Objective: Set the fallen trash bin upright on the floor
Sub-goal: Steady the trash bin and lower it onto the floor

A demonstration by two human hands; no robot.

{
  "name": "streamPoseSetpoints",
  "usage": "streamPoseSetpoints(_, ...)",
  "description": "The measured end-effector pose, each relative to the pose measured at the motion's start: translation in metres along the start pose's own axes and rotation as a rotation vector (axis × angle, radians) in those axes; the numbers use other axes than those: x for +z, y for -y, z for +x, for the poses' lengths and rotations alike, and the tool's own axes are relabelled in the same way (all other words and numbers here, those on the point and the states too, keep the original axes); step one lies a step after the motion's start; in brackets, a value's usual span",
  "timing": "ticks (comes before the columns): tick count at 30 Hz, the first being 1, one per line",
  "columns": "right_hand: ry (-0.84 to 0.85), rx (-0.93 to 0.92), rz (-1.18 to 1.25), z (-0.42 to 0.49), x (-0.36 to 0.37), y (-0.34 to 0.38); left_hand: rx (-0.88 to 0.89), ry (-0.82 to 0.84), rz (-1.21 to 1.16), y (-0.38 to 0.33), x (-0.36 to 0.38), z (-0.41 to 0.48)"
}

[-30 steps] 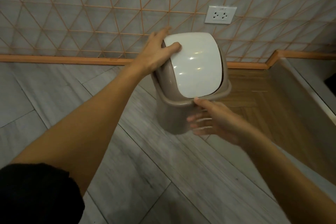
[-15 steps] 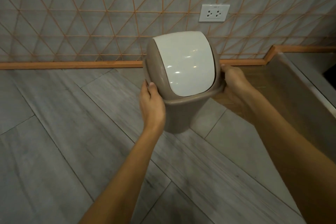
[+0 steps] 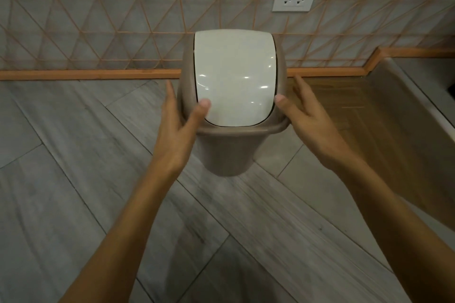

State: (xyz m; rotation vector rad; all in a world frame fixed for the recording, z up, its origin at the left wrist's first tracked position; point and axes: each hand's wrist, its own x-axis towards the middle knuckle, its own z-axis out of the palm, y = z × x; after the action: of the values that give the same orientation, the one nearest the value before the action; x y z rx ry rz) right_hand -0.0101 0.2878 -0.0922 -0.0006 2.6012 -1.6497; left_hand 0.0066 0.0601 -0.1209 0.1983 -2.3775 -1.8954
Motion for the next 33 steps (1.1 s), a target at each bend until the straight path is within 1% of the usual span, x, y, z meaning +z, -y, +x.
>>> streamPoseSetpoints(2, 0.040, -0.162, -0.152, -0.009, 0.002, 0.004, 0.095, 0.050, 0.137, 0.001, 0.002, -0.008)
streamPoseSetpoints(3, 0.045, -0.221, -0.220, -0.011, 0.005, 0.002, 0.123, 0.049, 0.201, 0.005, 0.003, -0.008)
streamPoseSetpoints(6, 0.048, -0.289, -0.286, -0.010, 0.013, -0.004, 0.125, -0.005, 0.294, 0.015, 0.006, -0.007)
streamPoseSetpoints(8, 0.056, -0.283, -0.290, -0.009, 0.014, -0.007, 0.136, -0.026, 0.298, 0.020, 0.006, -0.008)
streamPoseSetpoints(15, 0.044, -0.305, -0.305, 0.011, 0.015, -0.007, 0.202, -0.011, 0.349, 0.021, 0.003, 0.016)
streamPoseSetpoints(18, 0.054, -0.304, -0.312, 0.033, 0.016, -0.002, 0.244, -0.008, 0.370, 0.015, 0.002, 0.038)
streamPoseSetpoints(22, 0.058, -0.297, -0.310, 0.065, 0.018, 0.002, 0.253, 0.015, 0.417, 0.012, -0.001, 0.072)
streamPoseSetpoints(29, 0.049, -0.306, -0.340, 0.110, 0.023, 0.010, 0.285, -0.123, 0.524, 0.006, 0.015, 0.112)
streamPoseSetpoints(33, 0.040, -0.271, -0.362, 0.133, 0.021, 0.017, 0.252, -0.164, 0.527, 0.005, 0.024, 0.135)
